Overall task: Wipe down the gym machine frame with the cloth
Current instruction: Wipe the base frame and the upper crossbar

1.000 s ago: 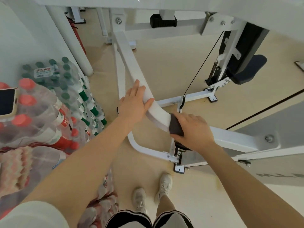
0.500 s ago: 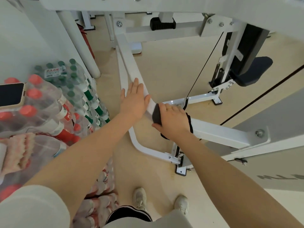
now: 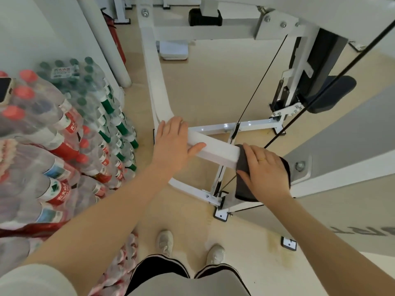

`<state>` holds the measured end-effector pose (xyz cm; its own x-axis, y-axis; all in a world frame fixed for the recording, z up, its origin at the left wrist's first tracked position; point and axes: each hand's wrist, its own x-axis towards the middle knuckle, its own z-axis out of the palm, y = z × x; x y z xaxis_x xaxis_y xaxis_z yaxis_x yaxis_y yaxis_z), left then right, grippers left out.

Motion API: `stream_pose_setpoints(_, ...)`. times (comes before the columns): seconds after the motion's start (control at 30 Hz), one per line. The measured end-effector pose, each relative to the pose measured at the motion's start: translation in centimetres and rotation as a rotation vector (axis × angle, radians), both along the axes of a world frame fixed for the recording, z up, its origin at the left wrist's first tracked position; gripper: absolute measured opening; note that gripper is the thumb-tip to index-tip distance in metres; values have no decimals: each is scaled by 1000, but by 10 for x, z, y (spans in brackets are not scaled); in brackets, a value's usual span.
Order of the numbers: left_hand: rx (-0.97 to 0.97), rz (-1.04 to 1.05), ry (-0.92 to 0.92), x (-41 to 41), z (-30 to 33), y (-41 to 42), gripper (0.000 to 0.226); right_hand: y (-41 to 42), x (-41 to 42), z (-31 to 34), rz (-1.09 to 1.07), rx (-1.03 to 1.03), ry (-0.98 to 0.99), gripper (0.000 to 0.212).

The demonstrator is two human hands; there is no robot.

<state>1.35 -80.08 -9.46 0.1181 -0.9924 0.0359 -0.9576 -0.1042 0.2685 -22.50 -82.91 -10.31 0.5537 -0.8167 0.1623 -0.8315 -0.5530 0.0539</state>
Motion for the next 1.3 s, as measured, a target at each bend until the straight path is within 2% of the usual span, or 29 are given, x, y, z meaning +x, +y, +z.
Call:
stream_pose_setpoints(0.13, 1, -92, -118, 8, -11, 4, 75, 1, 49, -15, 89, -91, -54, 65)
stream_pose_setpoints(0.27, 14, -97, -195, 11, -12, 2, 72, -8, 78, -12, 182, -70, -105, 64)
stream_pose_setpoints(0.37, 14, -81, -224, 10, -11, 1, 73, -11, 57, -11, 288, -81, -116, 59)
stream_pose_setpoints(0.53, -7, -46, -163, 9, -17, 3, 74, -11, -7, -16, 320, -85, -53, 68)
stream_pose_setpoints(0.67, -22, 87, -89, 0, -15, 6, 74, -11, -5, -12, 298, -132, -103, 44)
stream_pose_setpoints(0.73, -38, 173, 51, -8, -14, 10, 73, -9, 18, -10, 335, -106, -155, 42)
stream_pose_setpoints(0.87, -446, 371, 545, -22, -20, 42, 40, 24, 75, -7, 451, 172, -355, 45)
stream_pose_setpoints(0.93, -481, 480, 783, -19, -20, 68, 29, 46, 96, -4, 453, 293, -423, 47)
stream_pose_setpoints(1.0, -395, 530, 957, -9, -22, 93, 22, 60, 114, -9, 427, 483, -463, 46)
stream_pose_setpoints(1.07, -293, 487, 1121, 6, -30, 114, 21, 67, 133, -20, 357, 696, -494, 46)
stream_pose_setpoints(1.13, -178, 461, 1253, 18, -41, 129, 21, 72, 151, -34, 252, 826, -496, 41)
stream_pose_setpoints(1.23, -1, 416, 1286, 36, -61, 141, 22, 77, 176, -60, 161, 959, -500, 35)
stream_pose_setpoints(1.3, 99, 394, 1318, 46, -78, 142, 29, 80, 193, -81, 144, 1049, -512, 46)
